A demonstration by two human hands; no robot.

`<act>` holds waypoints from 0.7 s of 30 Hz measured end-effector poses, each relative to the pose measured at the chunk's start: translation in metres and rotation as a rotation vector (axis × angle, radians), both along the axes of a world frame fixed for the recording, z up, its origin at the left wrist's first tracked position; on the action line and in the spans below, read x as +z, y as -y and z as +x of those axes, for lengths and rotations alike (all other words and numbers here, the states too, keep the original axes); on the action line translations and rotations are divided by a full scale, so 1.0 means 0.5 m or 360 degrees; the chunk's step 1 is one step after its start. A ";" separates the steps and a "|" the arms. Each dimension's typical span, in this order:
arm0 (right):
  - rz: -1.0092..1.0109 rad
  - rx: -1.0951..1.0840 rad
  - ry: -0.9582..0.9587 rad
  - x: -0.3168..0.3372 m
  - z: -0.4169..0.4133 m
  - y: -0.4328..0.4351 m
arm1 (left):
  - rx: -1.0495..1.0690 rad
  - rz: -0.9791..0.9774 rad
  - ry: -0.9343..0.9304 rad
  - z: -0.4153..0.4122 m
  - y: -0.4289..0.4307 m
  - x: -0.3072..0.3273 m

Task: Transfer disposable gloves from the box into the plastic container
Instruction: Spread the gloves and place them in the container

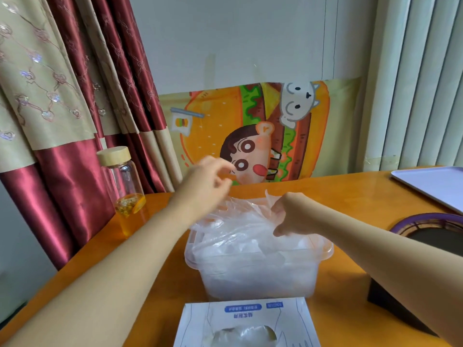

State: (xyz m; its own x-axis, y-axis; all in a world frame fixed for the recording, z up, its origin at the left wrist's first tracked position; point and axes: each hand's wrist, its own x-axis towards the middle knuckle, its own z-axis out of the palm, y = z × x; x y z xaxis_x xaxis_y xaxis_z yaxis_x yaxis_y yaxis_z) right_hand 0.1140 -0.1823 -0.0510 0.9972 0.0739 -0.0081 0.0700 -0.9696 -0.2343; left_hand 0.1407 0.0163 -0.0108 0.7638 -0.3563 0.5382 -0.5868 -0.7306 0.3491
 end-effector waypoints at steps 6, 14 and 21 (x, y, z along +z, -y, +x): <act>-0.0848 0.0086 -0.0059 -0.011 -0.001 -0.018 | -0.0023 0.1605 -0.1044 0.002 0.052 -0.064; -0.1364 0.0083 -0.0263 -0.036 0.018 -0.007 | 0.0015 0.1903 -0.1190 0.025 0.074 -0.127; -0.1288 0.0136 -0.0301 -0.001 0.010 -0.010 | -0.0079 0.1671 -0.1243 0.012 0.069 -0.082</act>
